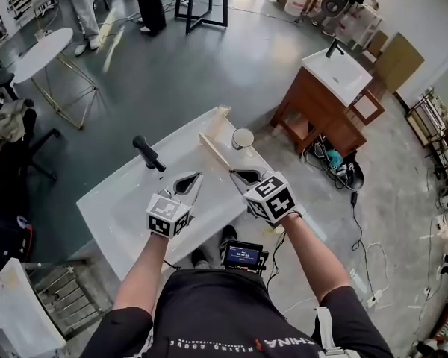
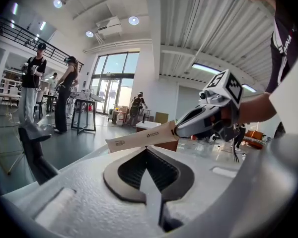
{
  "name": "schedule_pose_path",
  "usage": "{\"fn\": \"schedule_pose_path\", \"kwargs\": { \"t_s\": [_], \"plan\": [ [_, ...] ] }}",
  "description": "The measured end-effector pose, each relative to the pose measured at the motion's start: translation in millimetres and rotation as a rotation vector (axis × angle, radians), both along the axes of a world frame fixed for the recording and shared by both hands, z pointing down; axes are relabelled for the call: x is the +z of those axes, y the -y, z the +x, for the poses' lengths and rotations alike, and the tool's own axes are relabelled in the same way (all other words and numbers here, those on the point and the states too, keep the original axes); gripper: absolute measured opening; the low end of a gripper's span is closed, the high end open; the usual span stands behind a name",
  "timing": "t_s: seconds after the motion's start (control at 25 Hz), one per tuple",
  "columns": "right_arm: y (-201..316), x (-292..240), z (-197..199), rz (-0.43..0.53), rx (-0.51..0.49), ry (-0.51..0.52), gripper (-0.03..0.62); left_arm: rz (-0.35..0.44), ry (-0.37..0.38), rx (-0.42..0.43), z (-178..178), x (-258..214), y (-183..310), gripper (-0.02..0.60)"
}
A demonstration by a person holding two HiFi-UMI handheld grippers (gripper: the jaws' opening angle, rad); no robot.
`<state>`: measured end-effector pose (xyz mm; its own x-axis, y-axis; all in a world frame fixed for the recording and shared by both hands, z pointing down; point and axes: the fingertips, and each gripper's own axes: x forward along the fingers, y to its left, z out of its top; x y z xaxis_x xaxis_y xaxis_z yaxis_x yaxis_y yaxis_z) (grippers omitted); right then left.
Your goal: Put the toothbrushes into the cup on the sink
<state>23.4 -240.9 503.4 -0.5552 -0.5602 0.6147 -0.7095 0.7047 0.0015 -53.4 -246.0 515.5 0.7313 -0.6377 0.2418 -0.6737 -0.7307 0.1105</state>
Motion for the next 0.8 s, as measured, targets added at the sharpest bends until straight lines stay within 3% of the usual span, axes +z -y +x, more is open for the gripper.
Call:
{"fn": "schedule_pose_path", "kwargs": {
  "t_s": [0.4, 0.8],
  "plan": [
    [1.6, -28.0, 76.0, -0.027, 0.075, -0.074, 0.011, 0.033, -0.015, 0.093, 53.2, -21.1, 20.2, 0.003],
    [17.6, -45.9, 117.7, -0.090, 0.002, -0.105, 0.011, 0.042, -0.017, 0.075, 87.5, -33.2, 52.6, 0.003]
  ]
}}
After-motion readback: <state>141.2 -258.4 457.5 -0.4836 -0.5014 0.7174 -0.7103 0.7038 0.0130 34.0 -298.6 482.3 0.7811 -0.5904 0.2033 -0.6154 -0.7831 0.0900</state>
